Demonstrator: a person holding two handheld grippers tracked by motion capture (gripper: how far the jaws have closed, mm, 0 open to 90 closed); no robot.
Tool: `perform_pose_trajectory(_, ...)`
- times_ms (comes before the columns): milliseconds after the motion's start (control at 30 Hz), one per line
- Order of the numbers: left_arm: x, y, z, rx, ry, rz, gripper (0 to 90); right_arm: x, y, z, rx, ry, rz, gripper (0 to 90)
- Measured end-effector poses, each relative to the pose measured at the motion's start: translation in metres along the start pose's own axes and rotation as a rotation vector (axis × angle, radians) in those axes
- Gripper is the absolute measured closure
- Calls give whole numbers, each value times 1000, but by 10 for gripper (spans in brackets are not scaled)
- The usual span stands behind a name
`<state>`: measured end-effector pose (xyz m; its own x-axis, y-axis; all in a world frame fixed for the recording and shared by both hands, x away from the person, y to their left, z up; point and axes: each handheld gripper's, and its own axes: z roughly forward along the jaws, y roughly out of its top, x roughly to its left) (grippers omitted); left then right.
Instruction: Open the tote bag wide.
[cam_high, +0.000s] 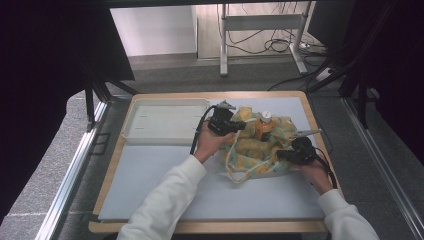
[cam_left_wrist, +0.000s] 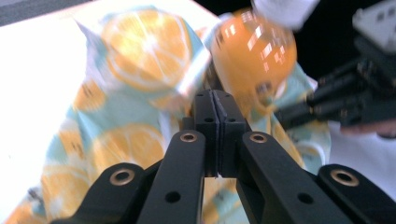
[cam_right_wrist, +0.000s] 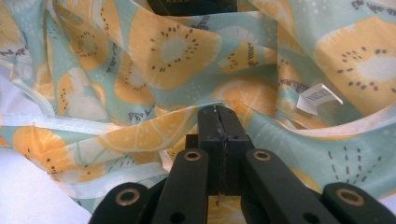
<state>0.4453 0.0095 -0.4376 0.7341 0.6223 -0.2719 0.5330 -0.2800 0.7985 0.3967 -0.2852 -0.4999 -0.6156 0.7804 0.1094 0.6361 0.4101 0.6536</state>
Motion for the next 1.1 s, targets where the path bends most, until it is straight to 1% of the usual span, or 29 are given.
perform_pose_trajectory(100, 10, 12, 8, -4, -10, -20, 889, 0, 0, 1, 2, 0, -7, 892)
perform_pose_trajectory(167, 16, 18, 17, 10, -5, -33, 889, 0, 0, 2, 2, -2, -10, 892)
perform_pose_trajectory(233, 23, 20, 30, 32, -6, -40, 888, 0, -1, 2, 3, -2, -12, 892)
perform_pose_trajectory(300, 29, 19, 45, 63, 4, -53, 888, 0, -1, 3, 4, -2, -13, 892)
perform_pose_trajectory(367, 35, 15, 60, 96, 27, -66, 889, 0, -2, 3, 8, 1, -13, 892)
perform_pose_trajectory(400, 37, 13, 64, 102, 36, -71, 889, 0, -2, 3, 9, 1, -14, 892)
perform_pose_trajectory(433, 40, 11, 69, 104, 43, -87, 889, 0, -2, 3, 10, 2, -14, 892)
perform_pose_trajectory(533, 50, 5, 79, 125, 70, -107, 890, 1, -2, 2, 7, 3, -18, 892)
perform_pose_trajectory(567, 53, 3, 81, 137, 80, -108, 890, 1, -2, 2, 8, 3, -19, 892)
perform_pose_trajectory(667, 61, -2, 85, 153, 86, -125, 890, 1, -3, 2, 9, -1, -22, 892)
perform_pose_trajectory(733, 64, -6, 87, 167, 86, -129, 890, 0, -4, 3, 14, -1, -19, 892)
perform_pose_trajectory(833, 66, -9, 88, 176, 90, -128, 890, 0, -5, 4, 16, -4, -14, 892)
perform_pose_trajectory(1000, 66, -11, 91, 195, 91, -117, 890, 1, -5, 4, 18, -10, -21, 892)
perform_pose_trajectory(1100, 64, -10, 90, 192, 88, -112, 889, 1, -5, 4, 18, -13, -22, 892)
